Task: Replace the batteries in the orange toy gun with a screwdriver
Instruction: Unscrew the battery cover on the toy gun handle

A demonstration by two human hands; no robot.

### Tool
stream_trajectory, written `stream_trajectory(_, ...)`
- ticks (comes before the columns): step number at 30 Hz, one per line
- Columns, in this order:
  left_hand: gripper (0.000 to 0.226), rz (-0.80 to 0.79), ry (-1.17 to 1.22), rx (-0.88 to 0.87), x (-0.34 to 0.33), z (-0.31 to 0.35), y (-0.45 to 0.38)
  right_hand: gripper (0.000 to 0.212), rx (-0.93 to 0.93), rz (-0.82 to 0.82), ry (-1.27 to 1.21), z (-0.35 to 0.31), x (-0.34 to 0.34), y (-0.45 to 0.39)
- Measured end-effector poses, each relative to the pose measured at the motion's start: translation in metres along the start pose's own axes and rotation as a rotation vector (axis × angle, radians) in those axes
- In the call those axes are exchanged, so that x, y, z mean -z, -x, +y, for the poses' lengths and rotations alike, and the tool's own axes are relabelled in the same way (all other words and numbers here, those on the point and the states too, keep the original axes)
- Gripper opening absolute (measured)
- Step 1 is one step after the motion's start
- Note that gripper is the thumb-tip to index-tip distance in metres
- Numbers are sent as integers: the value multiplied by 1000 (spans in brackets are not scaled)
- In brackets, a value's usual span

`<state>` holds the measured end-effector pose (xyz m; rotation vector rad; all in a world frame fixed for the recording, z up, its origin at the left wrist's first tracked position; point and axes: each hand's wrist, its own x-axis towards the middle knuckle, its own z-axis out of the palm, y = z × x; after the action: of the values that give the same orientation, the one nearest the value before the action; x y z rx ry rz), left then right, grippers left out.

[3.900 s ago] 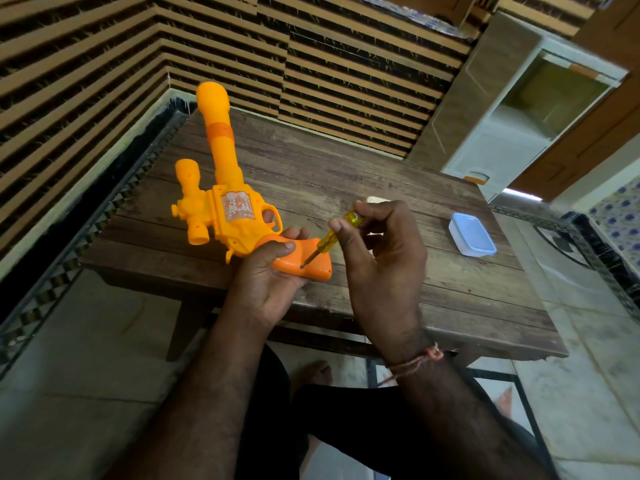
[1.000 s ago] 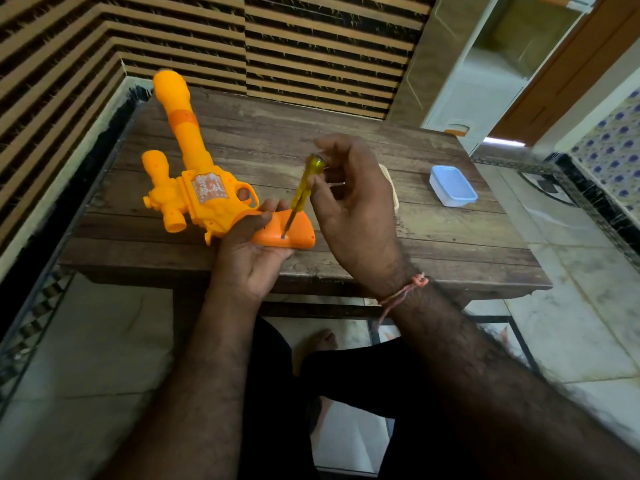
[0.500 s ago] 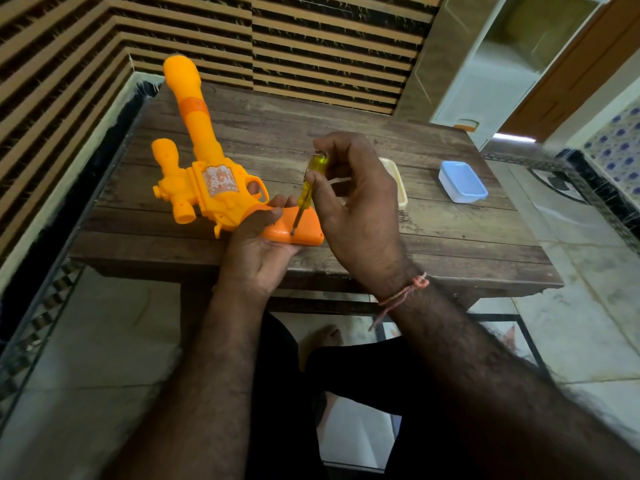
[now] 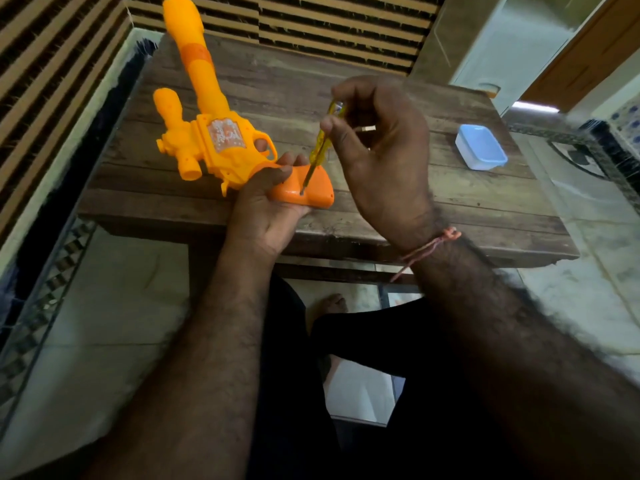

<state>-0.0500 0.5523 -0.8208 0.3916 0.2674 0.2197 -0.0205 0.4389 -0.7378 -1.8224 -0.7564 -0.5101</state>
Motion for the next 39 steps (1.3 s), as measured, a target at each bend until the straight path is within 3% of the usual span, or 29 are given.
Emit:
stream_trajectory(4,45,8,74,8,5,1,-4,24,-6,-40,-56,1,0,0)
stream_trajectory(7,40,-79,67,17,7,0,-5,18,4,-51,-35,3,1,-2)
stream_trajectory(13,40,-7,92,24,3,-1,-4,19,14,-31,-22,4,-1,-3)
stream_trajectory(22,47,-161,35,-8,16,-2,-12,20,-26,-21,-64,-2,0,2)
stream_trajectory(25,53,-122,16,-10,16,-2,-10,18,-7,-14,-35,-2,0,1)
stream_trajectory(29,49,-89,9,-16,12,-2,-8,31,-61,-86,-85,-2,0,1)
stream_trajectory(31,58,-97,20,-14,14,-1,-10,25,-66,-90,-84,-2,0,1)
stream_trajectory(34,40,-191,-21,-5,12,1,-7,22,-33,-56,-14,-3,-1,1)
stream_trajectory(39,49,-156,-9,-5,7,1,0,27,-65,-37,-18,3,-2,-1)
